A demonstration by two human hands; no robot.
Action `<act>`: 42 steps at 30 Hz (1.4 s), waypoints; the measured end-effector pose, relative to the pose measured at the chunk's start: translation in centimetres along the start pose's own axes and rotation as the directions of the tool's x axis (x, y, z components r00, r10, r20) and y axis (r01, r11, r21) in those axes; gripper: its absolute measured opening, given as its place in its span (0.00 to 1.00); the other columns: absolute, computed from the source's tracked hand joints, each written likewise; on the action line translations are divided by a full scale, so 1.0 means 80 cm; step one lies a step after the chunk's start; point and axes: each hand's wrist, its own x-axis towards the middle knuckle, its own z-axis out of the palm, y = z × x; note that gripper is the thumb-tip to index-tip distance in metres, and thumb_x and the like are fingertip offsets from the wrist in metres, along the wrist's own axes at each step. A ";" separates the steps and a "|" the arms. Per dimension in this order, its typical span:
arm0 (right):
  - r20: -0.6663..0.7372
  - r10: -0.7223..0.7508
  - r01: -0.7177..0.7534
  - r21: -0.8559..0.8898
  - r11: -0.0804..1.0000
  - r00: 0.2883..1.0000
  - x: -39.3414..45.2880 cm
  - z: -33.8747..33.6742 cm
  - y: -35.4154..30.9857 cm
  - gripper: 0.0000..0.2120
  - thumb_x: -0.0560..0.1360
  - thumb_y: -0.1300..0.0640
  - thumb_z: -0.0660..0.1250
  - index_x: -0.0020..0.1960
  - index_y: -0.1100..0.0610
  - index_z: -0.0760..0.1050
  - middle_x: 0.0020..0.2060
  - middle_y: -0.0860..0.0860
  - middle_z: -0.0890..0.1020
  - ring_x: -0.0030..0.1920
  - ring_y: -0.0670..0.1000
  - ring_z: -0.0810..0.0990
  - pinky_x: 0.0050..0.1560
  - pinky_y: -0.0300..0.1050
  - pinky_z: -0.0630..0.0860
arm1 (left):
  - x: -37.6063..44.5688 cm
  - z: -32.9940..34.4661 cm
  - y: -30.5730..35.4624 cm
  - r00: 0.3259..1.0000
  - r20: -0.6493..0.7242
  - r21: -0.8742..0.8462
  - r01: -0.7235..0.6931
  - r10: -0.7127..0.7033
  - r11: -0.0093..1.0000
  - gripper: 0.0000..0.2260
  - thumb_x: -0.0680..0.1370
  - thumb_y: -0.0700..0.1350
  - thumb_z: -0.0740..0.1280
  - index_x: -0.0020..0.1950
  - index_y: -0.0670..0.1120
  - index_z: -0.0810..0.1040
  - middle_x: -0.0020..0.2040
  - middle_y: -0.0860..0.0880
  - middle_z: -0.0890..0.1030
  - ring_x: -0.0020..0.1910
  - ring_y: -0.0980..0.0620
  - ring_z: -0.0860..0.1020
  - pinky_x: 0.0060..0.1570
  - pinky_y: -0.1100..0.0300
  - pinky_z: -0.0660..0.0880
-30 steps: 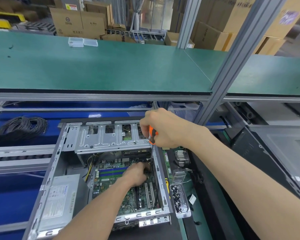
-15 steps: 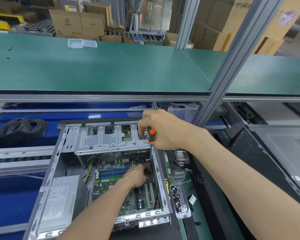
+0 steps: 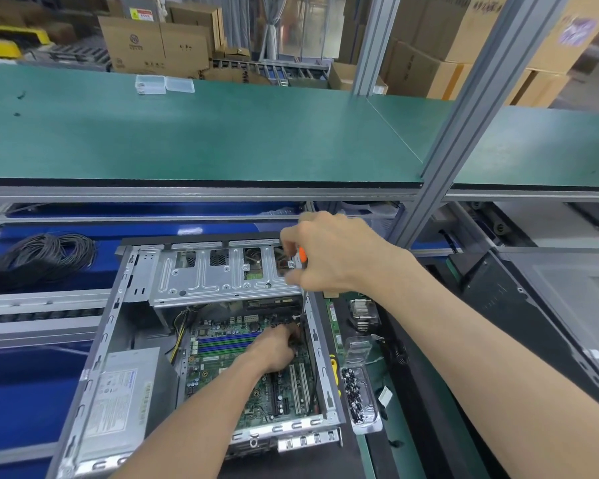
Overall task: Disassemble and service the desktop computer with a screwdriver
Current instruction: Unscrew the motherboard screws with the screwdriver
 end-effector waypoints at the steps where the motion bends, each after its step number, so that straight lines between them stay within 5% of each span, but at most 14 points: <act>1: -0.035 0.073 -0.076 -0.093 0.993 0.997 0.000 0.000 0.000 0.14 0.74 0.38 0.67 0.46 0.49 0.73 0.34 0.47 0.64 0.40 0.57 0.71 0.39 0.48 0.65 | 0.000 0.001 -0.001 1.000 0.001 -0.002 -0.003 0.003 1.000 0.19 0.80 0.41 0.63 0.69 0.56 0.71 0.58 0.45 0.80 0.39 0.50 0.80 0.35 0.55 0.78; 3: -0.053 0.132 -0.139 -0.147 0.979 0.990 0.003 -0.001 -0.001 0.17 0.79 0.39 0.63 0.45 0.53 0.72 0.32 0.48 0.60 0.39 0.58 0.67 0.40 0.50 0.66 | 0.000 0.001 -0.001 1.000 0.002 -0.008 -0.010 0.010 1.000 0.19 0.80 0.41 0.62 0.69 0.56 0.71 0.58 0.44 0.80 0.36 0.50 0.78 0.32 0.56 0.75; 6: 0.049 0.007 -0.005 -0.026 1.000 0.999 0.007 -0.003 -0.005 0.03 0.77 0.56 0.64 0.46 0.55 0.74 0.34 0.50 0.68 0.42 0.59 0.73 0.41 0.49 0.71 | -0.002 0.000 0.001 1.000 0.002 -0.012 -0.011 0.011 1.000 0.19 0.79 0.39 0.62 0.67 0.55 0.72 0.53 0.47 0.80 0.38 0.50 0.80 0.30 0.58 0.73; 9: 0.229 -0.101 0.066 0.156 0.986 0.968 0.004 -0.011 -0.007 0.12 0.68 0.65 0.65 0.47 0.51 0.78 0.42 0.48 0.76 0.44 0.51 0.75 0.40 0.45 0.70 | -0.005 -0.002 0.003 1.000 0.002 -0.012 -0.006 0.006 1.000 0.18 0.78 0.38 0.62 0.65 0.54 0.73 0.53 0.47 0.80 0.42 0.49 0.80 0.30 0.59 0.71; 12: 0.172 -0.098 0.076 0.127 0.989 0.980 0.000 -0.007 -0.007 0.10 0.68 0.59 0.69 0.49 0.53 0.76 0.46 0.50 0.71 0.45 0.53 0.73 0.40 0.46 0.69 | -0.005 -0.002 0.004 1.000 0.003 -0.016 0.001 -0.001 1.000 0.19 0.78 0.38 0.61 0.66 0.55 0.73 0.52 0.48 0.79 0.40 0.50 0.80 0.29 0.60 0.71; 16: -0.026 0.080 -0.083 -0.153 0.985 0.996 0.003 -0.002 -0.011 0.17 0.80 0.42 0.62 0.43 0.54 0.67 0.33 0.51 0.61 0.40 0.57 0.67 0.39 0.51 0.66 | -0.005 0.000 0.004 1.000 -0.003 -0.039 0.001 -0.001 0.999 0.21 0.77 0.40 0.62 0.67 0.56 0.73 0.48 0.49 0.81 0.37 0.50 0.79 0.29 0.59 0.71; 20: 0.013 0.008 -0.007 -0.062 0.998 1.000 0.009 0.005 -0.015 0.08 0.79 0.58 0.63 0.44 0.54 0.65 0.34 0.50 0.60 0.39 0.59 0.68 0.37 0.51 0.66 | -0.004 0.004 0.008 0.997 -0.080 0.098 0.001 0.007 0.995 0.18 0.80 0.52 0.64 0.70 0.55 0.71 0.58 0.45 0.79 0.50 0.44 0.80 0.48 0.51 0.79; 26: 0.119 -0.128 0.118 0.086 0.989 0.985 0.008 0.000 -0.003 0.11 0.68 0.68 0.69 0.43 0.52 0.76 0.43 0.46 0.72 0.44 0.51 0.74 0.39 0.44 0.68 | 0.000 0.005 0.011 0.984 -0.175 0.247 0.005 0.039 0.969 0.16 0.79 0.54 0.65 0.64 0.49 0.73 0.57 0.43 0.77 0.56 0.41 0.78 0.50 0.49 0.75; 28: 0.081 -0.124 0.116 0.099 0.988 0.989 0.002 0.003 -0.001 0.12 0.68 0.65 0.71 0.49 0.54 0.77 0.48 0.48 0.69 0.41 0.53 0.75 0.38 0.45 0.70 | 0.002 0.004 0.012 0.980 -0.192 0.261 -0.001 0.053 0.965 0.13 0.79 0.53 0.66 0.60 0.48 0.75 0.55 0.43 0.78 0.53 0.41 0.78 0.47 0.50 0.74; 32: -0.098 0.046 -0.059 -0.124 0.991 0.994 -0.001 0.009 -0.004 0.24 0.77 0.38 0.65 0.60 0.57 0.72 0.45 0.55 0.74 0.40 0.60 0.75 0.37 0.50 0.68 | 0.004 0.003 0.017 0.976 -0.212 0.258 0.003 0.053 0.966 0.09 0.78 0.50 0.68 0.53 0.47 0.75 0.50 0.44 0.79 0.49 0.42 0.79 0.43 0.51 0.73; 35: -0.050 0.079 -0.084 -0.102 0.991 0.996 0.006 0.006 -0.007 0.14 0.81 0.48 0.63 0.57 0.59 0.73 0.35 0.52 0.65 0.44 0.61 0.74 0.38 0.51 0.67 | 0.004 0.006 0.019 0.974 -0.219 0.246 0.005 0.051 0.969 0.09 0.77 0.49 0.68 0.53 0.46 0.74 0.47 0.45 0.76 0.49 0.41 0.78 0.42 0.51 0.71; 38: 0.046 -0.036 0.036 -0.001 0.999 0.998 0.010 0.003 -0.009 0.03 0.76 0.61 0.65 0.48 0.56 0.74 0.41 0.52 0.74 0.48 0.59 0.76 0.44 0.52 0.74 | 0.004 0.010 0.018 0.975 -0.220 0.228 0.018 0.034 0.973 0.10 0.77 0.50 0.69 0.48 0.48 0.70 0.45 0.47 0.73 0.46 0.43 0.77 0.44 0.51 0.73; 42: 0.111 -0.147 0.125 0.188 0.974 0.983 0.005 -0.003 -0.008 0.15 0.68 0.66 0.70 0.45 0.48 0.72 0.46 0.48 0.75 0.43 0.51 0.74 0.43 0.51 0.76 | 0.005 0.011 0.019 0.971 -0.239 0.219 0.036 0.018 0.975 0.11 0.77 0.51 0.69 0.52 0.46 0.73 0.46 0.46 0.74 0.47 0.43 0.76 0.44 0.51 0.72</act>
